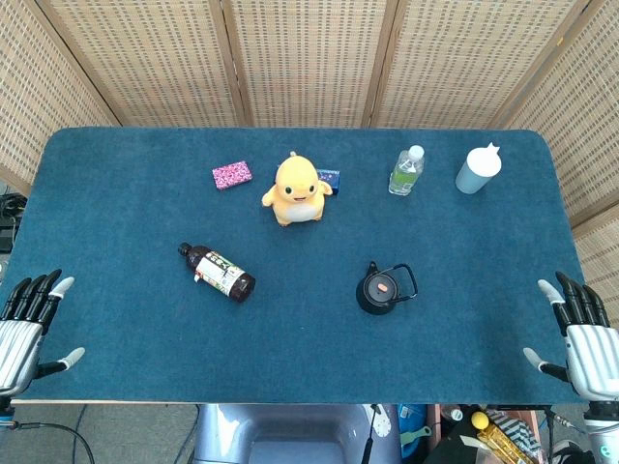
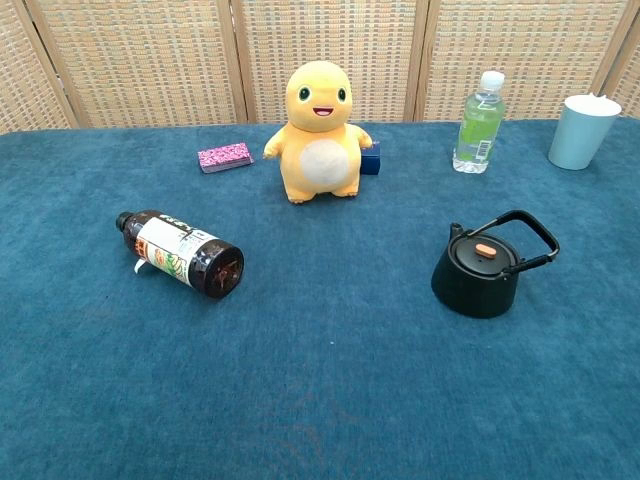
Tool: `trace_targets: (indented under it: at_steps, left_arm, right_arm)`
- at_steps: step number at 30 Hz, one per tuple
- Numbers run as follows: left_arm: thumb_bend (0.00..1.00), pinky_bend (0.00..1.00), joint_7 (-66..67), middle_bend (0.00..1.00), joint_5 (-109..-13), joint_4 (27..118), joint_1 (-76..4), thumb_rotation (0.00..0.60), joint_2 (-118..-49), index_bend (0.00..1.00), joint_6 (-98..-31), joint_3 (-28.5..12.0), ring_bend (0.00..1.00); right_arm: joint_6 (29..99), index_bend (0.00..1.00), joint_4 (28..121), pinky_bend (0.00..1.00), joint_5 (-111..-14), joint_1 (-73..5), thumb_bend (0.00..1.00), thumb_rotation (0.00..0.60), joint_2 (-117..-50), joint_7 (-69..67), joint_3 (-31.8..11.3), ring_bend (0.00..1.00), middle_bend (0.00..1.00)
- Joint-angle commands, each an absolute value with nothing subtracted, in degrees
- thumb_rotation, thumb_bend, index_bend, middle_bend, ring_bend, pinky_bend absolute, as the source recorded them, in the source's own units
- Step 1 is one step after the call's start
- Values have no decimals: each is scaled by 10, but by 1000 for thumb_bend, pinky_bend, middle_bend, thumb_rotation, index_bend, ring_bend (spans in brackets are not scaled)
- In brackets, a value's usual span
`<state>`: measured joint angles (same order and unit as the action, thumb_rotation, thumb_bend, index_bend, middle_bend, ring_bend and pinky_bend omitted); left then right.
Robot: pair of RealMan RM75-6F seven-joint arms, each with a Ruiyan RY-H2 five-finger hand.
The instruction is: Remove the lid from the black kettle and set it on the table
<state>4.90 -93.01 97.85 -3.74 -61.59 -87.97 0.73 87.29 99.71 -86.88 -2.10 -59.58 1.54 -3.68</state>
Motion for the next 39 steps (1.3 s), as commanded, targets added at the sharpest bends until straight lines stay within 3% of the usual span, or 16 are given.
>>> trace_targets:
  at_steps: [1, 16, 25, 32, 39]
  left_arm:
    - [130, 0, 49, 0, -930, 979, -38, 600, -616, 0, -879, 7, 0]
    - [130, 0, 54, 0, -932, 975, -42, 600, -621, 0, -877, 5, 0]
    - [130, 0, 63, 0, -916, 976, -48, 600, -627, 0, -866, -4, 0]
    - [130, 0, 60, 0, -898, 971, -53, 600, -629, 0, -855, -10, 0]
    - [130, 0, 49, 0, -891, 969, -53, 600, -626, 0, -856, -15, 0]
  right_arm:
    - [873, 0, 997, 0, -869, -21, 0, 600, -596, 16, -37, 0, 0]
    - [828, 2, 988, 0, -870, -50, 8, 600, -604, 17, -40, 0, 0]
    - [714, 177, 1013, 0, -866, -162, 197, 600, -605, 33, -93, 0, 0]
    - [634, 386, 1043, 0, -755, -250, 405, 600, -673, 145, -149, 0, 0]
    - [615, 421, 1024, 0, -578, -320, 469, 600, -773, 288, -177, 0, 0]
